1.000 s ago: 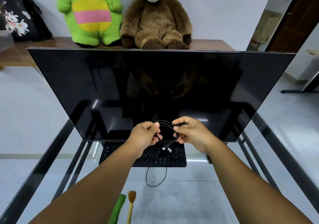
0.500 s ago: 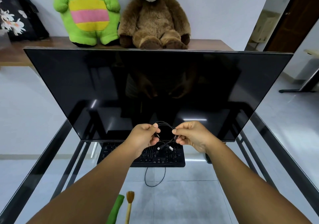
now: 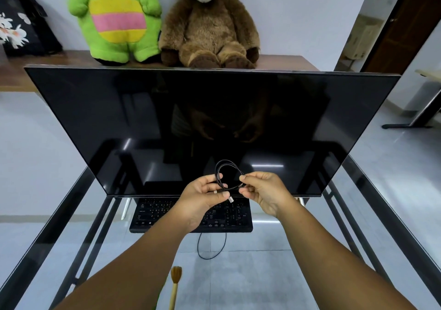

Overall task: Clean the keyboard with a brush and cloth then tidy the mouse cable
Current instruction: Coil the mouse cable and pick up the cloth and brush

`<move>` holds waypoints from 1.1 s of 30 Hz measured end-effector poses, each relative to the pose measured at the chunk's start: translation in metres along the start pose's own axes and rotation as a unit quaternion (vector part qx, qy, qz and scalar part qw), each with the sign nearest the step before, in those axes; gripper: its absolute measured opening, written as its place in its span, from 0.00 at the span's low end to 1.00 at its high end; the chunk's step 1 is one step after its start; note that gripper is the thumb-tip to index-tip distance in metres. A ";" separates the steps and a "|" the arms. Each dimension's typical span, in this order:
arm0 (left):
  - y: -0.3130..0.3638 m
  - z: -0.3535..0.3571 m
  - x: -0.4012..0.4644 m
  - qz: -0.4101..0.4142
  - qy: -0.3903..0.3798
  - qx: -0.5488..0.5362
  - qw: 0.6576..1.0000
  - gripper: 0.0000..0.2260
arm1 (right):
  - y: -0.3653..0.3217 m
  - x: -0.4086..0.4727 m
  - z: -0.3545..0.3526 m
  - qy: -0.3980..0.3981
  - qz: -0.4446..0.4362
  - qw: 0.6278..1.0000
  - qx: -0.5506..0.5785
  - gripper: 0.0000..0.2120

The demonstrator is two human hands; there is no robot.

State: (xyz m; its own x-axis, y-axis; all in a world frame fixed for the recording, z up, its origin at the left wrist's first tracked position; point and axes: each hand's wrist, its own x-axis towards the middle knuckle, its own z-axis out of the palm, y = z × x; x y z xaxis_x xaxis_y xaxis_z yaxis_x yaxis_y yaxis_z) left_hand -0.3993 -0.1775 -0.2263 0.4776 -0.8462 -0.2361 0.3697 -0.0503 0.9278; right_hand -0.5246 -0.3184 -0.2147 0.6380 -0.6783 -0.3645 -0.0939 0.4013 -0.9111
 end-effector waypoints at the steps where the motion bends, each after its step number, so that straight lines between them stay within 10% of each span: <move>1: -0.002 0.002 0.001 0.001 0.020 -0.019 1.000 0.20 | 0.001 0.000 0.000 0.001 -0.001 1.000 0.005 0.03; 11: -0.017 0.030 0.009 -0.015 0.124 -0.163 0.979 0.11 | 0.010 -0.002 -0.005 0.008 -0.026 0.999 0.020 0.03; 23: -0.053 0.053 0.039 -0.062 0.173 -0.029 0.983 0.06 | 0.052 0.005 -0.064 0.027 -0.024 0.995 -0.098 0.09; 28: -0.086 0.063 0.061 -0.117 0.191 0.024 0.974 0.03 | 0.106 0.017 -0.117 0.196 -0.117 0.918 -0.323 0.06; 33: -0.117 0.079 0.081 -0.154 0.195 0.088 0.965 0.02 | 0.152 0.016 -0.152 0.171 -0.138 0.813 -0.540 0.27</move>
State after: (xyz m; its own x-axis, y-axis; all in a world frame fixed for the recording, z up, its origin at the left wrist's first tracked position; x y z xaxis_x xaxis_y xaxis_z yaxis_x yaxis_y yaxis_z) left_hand -0.4670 -0.2823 -0.3309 0.6429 -0.5155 -0.5665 0.4164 -0.3855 0.8234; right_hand -0.6446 -0.3613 -0.3884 0.5164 -0.8562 0.0192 -0.7166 -0.4442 -0.5378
